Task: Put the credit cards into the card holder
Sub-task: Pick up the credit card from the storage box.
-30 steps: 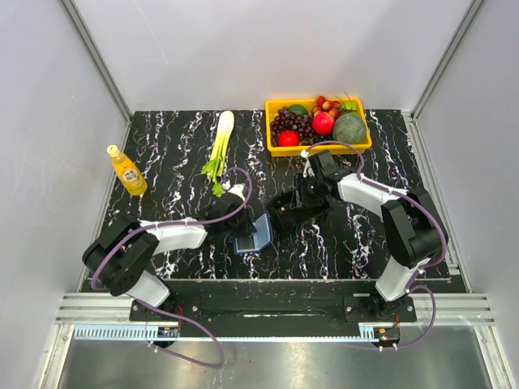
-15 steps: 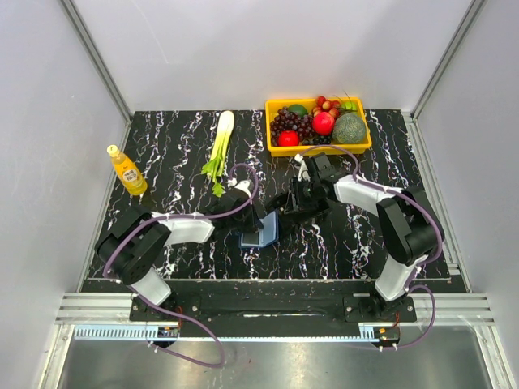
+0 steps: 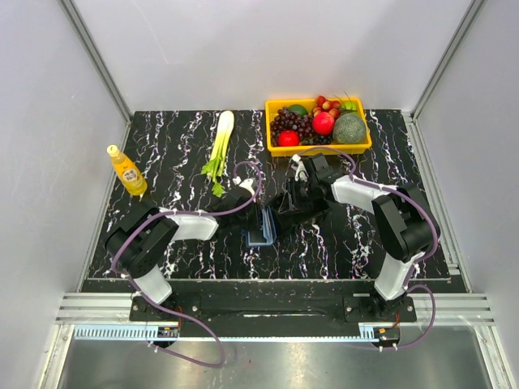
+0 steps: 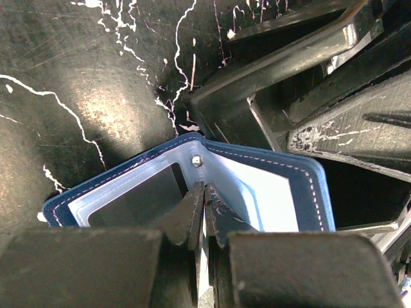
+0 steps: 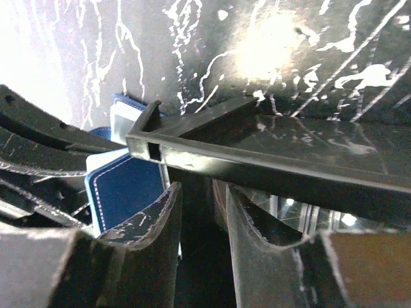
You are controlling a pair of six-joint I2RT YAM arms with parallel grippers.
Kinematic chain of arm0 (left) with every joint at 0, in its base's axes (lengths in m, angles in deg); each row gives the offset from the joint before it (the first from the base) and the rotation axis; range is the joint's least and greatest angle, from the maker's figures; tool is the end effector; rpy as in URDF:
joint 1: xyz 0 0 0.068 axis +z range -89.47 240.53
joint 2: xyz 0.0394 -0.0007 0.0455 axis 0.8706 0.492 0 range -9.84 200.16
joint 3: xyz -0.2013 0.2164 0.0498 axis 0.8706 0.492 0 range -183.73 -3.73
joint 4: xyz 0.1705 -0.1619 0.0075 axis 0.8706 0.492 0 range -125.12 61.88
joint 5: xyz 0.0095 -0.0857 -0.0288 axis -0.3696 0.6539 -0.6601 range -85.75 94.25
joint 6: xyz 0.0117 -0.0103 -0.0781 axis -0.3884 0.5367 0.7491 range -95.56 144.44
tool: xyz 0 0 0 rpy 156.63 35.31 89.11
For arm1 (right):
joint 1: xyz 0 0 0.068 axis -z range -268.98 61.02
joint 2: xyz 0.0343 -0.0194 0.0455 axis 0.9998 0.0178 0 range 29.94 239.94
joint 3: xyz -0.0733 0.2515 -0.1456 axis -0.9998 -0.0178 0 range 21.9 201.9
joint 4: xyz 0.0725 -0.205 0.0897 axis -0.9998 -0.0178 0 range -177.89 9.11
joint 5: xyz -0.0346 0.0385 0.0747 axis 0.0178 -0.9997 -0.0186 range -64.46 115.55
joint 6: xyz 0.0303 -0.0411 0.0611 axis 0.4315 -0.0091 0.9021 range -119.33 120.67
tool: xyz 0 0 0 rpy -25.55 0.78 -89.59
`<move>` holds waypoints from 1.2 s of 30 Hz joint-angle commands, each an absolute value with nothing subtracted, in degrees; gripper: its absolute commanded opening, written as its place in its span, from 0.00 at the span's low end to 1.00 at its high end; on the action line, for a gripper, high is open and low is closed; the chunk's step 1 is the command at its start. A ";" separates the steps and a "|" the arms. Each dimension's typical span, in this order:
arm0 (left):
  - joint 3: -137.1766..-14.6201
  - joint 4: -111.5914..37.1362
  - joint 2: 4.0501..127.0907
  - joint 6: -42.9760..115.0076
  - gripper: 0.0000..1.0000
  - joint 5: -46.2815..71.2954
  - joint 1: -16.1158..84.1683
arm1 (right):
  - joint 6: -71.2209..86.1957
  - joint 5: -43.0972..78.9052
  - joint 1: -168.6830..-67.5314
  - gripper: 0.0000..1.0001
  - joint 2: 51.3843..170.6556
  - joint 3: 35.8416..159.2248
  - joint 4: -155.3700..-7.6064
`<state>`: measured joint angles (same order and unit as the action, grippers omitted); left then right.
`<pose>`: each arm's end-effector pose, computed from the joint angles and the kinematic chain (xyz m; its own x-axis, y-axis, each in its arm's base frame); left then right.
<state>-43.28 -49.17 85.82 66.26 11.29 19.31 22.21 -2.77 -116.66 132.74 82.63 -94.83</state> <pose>0.2389 -0.2203 0.1622 -0.8573 -0.1289 -0.4985 0.2023 0.8060 -0.5563 0.3044 0.1965 0.1859 -0.9193 -0.1174 -0.3756 -0.3293 0.7520 0.5710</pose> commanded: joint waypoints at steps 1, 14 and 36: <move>-43.81 -48.57 87.99 66.27 0.06 12.42 19.31 | 23.97 5.21 -117.02 0.42 129.26 82.63 -93.89; -43.54 -48.13 87.64 66.18 0.06 12.33 19.30 | 20.54 12.80 -117.02 0.46 132.33 84.65 -98.29; -44.51 -48.31 88.07 66.27 0.05 13.12 19.30 | 22.38 3.31 -117.02 0.36 131.28 82.72 -94.78</move>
<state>-43.52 -49.41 86.15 66.50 11.67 19.34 21.58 8.27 -116.60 132.00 83.18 -96.05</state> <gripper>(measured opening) 0.057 0.383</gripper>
